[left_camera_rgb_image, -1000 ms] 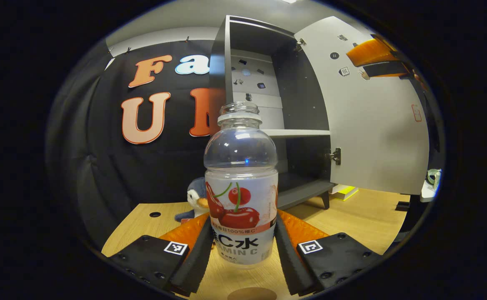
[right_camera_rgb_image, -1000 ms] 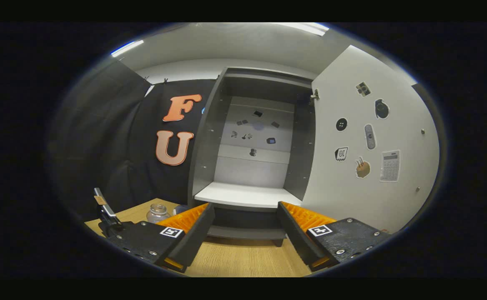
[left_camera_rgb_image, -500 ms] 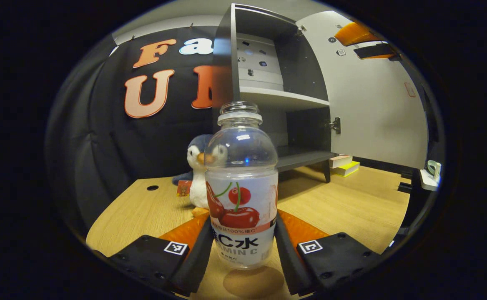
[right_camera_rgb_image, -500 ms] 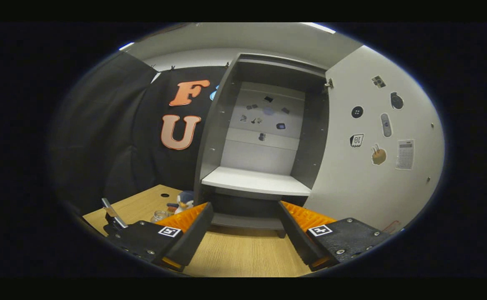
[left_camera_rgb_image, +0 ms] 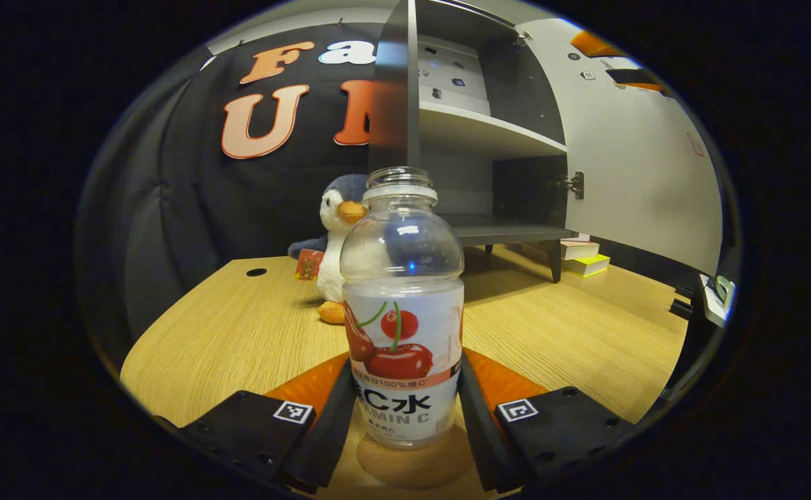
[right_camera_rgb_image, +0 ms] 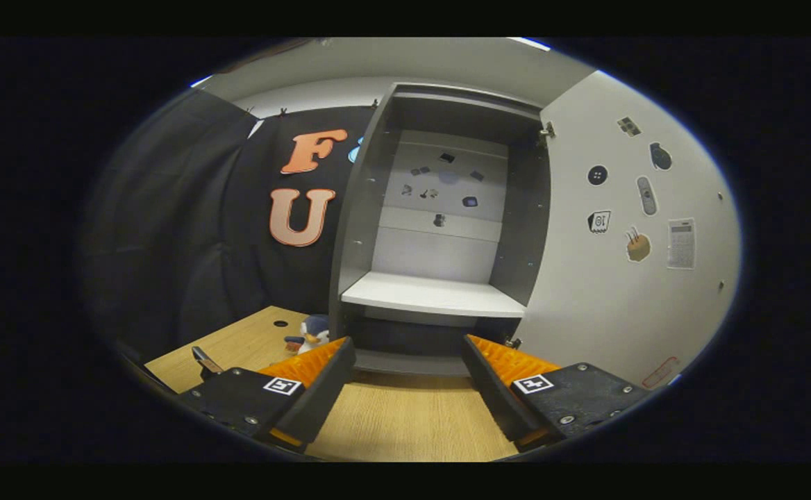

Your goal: Open the cabinet door with the right hand, grasp the bottle in the cabinet with the left hand and place it on the coaster, then close the cabinet door with the right hand.

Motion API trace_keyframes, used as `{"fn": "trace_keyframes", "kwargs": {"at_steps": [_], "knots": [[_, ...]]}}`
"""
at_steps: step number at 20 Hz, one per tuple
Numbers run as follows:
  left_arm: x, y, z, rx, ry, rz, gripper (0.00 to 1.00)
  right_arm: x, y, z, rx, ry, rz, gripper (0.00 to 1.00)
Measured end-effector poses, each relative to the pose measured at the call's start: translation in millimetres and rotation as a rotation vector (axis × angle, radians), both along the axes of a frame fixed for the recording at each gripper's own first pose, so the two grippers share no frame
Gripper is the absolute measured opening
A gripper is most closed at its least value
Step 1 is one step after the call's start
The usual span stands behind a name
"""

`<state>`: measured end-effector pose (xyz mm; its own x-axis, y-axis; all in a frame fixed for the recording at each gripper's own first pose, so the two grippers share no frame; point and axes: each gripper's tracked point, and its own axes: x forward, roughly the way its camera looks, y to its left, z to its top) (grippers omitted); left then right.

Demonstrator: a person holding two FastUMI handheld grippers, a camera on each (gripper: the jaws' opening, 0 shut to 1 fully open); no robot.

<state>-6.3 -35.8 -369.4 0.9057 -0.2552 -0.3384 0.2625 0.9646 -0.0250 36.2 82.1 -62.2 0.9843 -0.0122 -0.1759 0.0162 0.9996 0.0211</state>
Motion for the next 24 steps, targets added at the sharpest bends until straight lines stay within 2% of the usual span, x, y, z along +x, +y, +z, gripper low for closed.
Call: {"fn": "trace_keyframes", "kwargs": {"at_steps": [12,24], "knots": [[-20.2,4.0,0.2,0.025,0.022,0.013,0.82,-5.4,12.3,-7.3,0.02,0.027,0.022,0.95],[-26.8,5.6,3.7,0.028,0.038,0.033,0.84,-12.3,8.1,-12.2,0.056,0.048,-0.003,0.95]]}}
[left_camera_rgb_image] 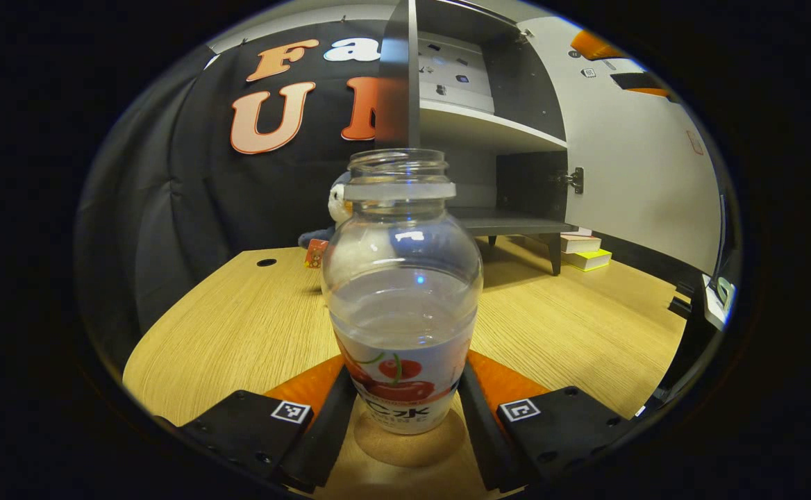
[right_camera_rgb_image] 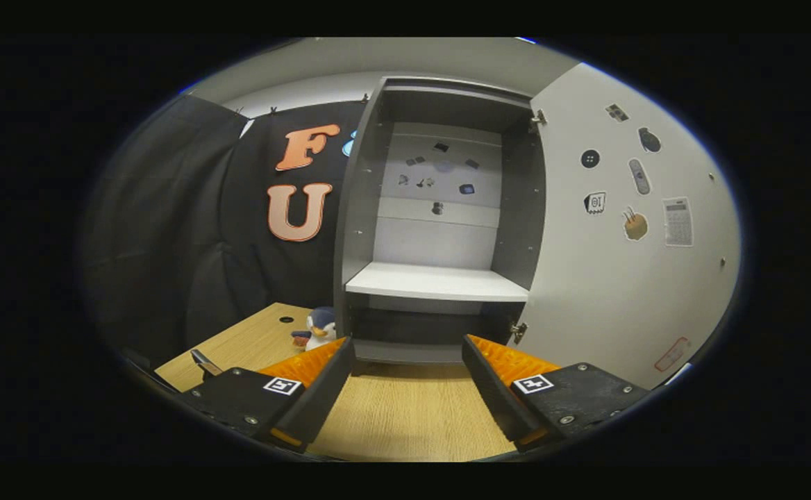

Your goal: Open the cabinet door with the right hand, grasp the bottle in the cabinet with the left hand and place it on the coaster, then close the cabinet door with the right hand.

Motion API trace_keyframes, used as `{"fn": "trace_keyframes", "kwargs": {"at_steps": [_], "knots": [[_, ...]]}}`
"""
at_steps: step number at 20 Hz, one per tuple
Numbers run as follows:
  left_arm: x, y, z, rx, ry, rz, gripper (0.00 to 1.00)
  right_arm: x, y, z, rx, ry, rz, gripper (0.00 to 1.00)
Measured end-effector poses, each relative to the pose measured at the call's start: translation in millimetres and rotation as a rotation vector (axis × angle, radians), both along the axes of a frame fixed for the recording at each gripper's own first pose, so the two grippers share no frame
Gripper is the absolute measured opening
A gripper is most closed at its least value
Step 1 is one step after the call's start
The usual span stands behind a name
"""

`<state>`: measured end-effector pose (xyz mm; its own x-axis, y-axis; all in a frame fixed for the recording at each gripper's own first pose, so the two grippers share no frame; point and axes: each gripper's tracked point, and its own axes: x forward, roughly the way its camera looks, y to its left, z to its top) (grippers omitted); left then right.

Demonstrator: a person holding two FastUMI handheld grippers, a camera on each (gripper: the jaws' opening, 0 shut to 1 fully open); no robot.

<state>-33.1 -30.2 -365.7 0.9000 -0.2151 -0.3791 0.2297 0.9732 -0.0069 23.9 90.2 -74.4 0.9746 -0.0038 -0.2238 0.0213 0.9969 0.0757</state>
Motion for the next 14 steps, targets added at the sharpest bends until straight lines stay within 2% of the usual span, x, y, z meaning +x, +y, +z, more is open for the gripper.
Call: {"fn": "trace_keyframes", "kwargs": {"at_steps": [7,14], "knots": [[-11.5,-1.2,-1.5,0.024,-0.002,-0.003,0.84,-4.1,0.5,-3.4,-0.002,0.013,0.004,0.95],[-16.8,-9.5,-4.2,0.146,0.025,-0.049,0.84,-7.1,0.8,-6.7,0.004,0.025,0.009,0.95]]}}
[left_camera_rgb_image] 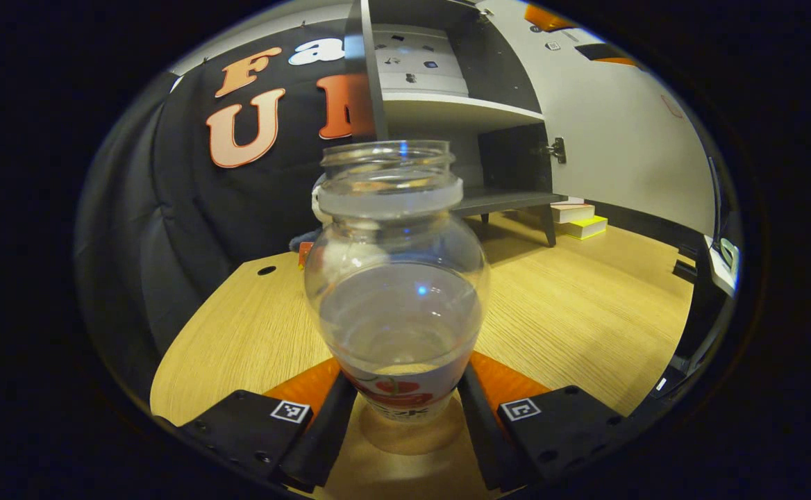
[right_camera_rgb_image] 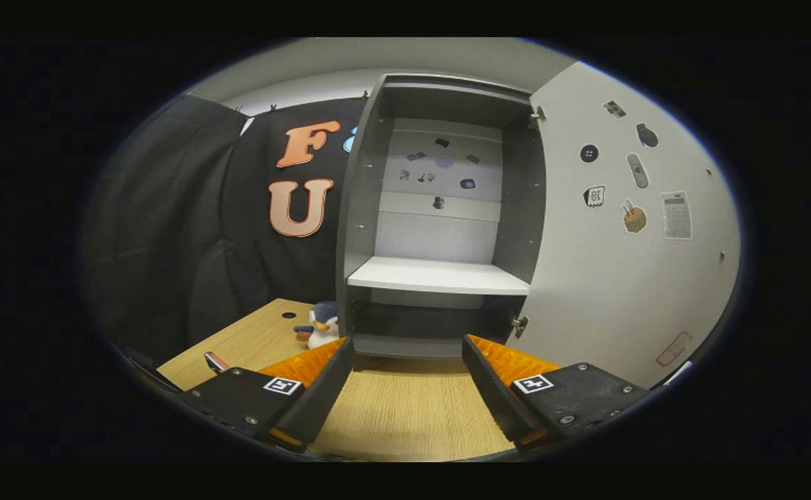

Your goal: Open the cabinet door with the right hand, grasp the bottle in the cabinet with the left hand and place it on the coaster, then close the cabinet door with the right hand.

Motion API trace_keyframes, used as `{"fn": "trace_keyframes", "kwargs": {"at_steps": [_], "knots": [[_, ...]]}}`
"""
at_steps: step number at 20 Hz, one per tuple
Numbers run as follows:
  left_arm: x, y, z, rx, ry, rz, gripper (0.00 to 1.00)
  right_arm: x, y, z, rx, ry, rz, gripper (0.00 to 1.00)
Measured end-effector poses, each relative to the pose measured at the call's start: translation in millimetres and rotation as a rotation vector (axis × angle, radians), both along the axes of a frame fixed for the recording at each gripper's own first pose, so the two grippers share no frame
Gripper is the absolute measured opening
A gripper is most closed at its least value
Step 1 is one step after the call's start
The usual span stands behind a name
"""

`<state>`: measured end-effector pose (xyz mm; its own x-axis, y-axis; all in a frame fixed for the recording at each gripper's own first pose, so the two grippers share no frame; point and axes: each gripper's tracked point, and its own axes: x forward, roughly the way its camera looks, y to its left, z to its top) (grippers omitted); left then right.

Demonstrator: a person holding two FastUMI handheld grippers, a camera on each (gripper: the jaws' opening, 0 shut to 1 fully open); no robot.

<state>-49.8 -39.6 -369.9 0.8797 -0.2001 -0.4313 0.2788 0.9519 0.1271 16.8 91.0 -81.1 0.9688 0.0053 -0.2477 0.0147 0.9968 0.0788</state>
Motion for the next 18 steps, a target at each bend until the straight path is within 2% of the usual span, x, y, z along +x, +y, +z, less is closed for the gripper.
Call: {"fn": "trace_keyframes", "kwargs": {"at_steps": [18], "knots": [[-8.1,12.3,-3.2,-0.079,0.086,0.063,0.84,-3.6,-5.2,-11.3,0.02,0.028,-0.018,0.95]]}}
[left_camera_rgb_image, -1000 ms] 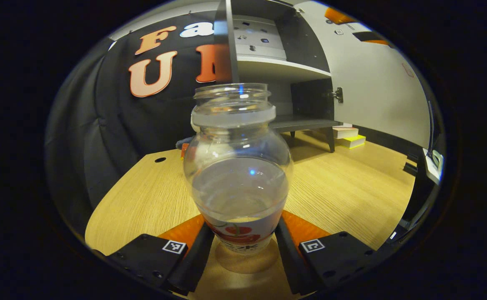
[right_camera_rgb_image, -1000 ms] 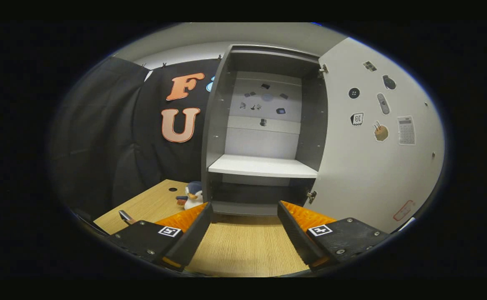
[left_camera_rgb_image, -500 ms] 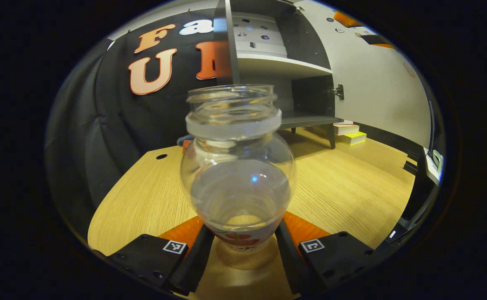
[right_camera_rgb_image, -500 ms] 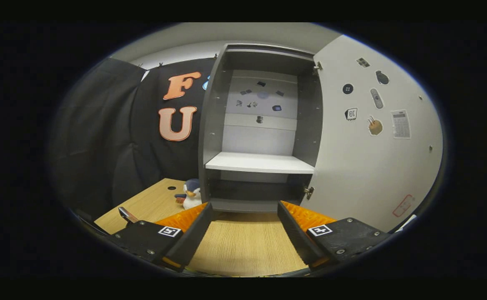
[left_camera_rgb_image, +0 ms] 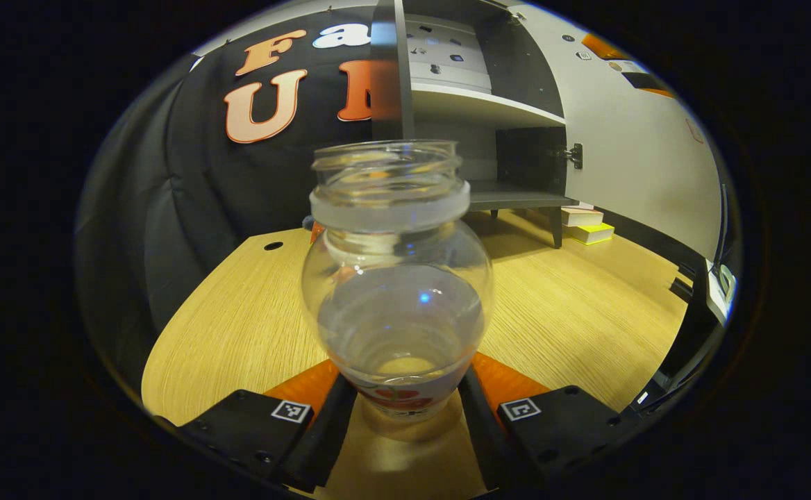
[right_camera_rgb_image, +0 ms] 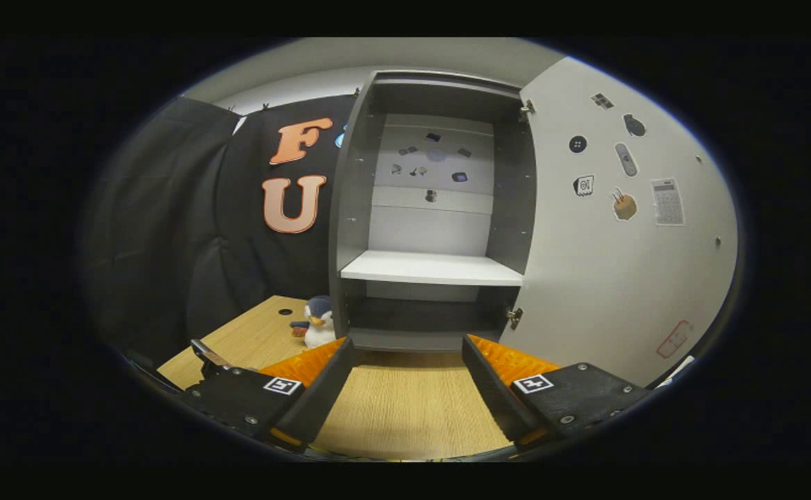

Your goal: Open the cabinet door with the right hand, grasp the bottle in the cabinet with the left hand and place it on the coaster, then close the cabinet door with the right hand.

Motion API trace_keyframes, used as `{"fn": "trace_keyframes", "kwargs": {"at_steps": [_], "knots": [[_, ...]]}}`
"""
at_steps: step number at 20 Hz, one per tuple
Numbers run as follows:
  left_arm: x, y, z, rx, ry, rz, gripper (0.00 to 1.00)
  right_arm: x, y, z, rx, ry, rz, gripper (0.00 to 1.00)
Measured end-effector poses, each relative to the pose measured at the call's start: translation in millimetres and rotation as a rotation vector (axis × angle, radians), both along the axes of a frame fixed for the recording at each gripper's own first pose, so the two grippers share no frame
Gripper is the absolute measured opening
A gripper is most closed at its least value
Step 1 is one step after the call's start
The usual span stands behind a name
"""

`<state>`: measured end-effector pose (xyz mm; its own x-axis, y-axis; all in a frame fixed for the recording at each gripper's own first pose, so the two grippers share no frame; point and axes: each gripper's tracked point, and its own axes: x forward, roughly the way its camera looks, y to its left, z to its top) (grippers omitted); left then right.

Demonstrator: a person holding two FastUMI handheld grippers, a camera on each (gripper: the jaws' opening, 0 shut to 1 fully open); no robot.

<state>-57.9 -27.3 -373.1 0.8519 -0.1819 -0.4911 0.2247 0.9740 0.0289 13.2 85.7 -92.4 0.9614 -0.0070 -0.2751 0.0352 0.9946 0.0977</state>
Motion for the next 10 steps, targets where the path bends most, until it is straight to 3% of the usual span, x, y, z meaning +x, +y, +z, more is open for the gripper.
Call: {"fn": "trace_keyframes", "kwargs": {"at_steps": [10], "knots": [[6.5,-1.7,2.5,-0.027,-0.009,0.004,0.88,2.9,1.6,2.2,0.007,-0.006,0.001,0.95]]}}
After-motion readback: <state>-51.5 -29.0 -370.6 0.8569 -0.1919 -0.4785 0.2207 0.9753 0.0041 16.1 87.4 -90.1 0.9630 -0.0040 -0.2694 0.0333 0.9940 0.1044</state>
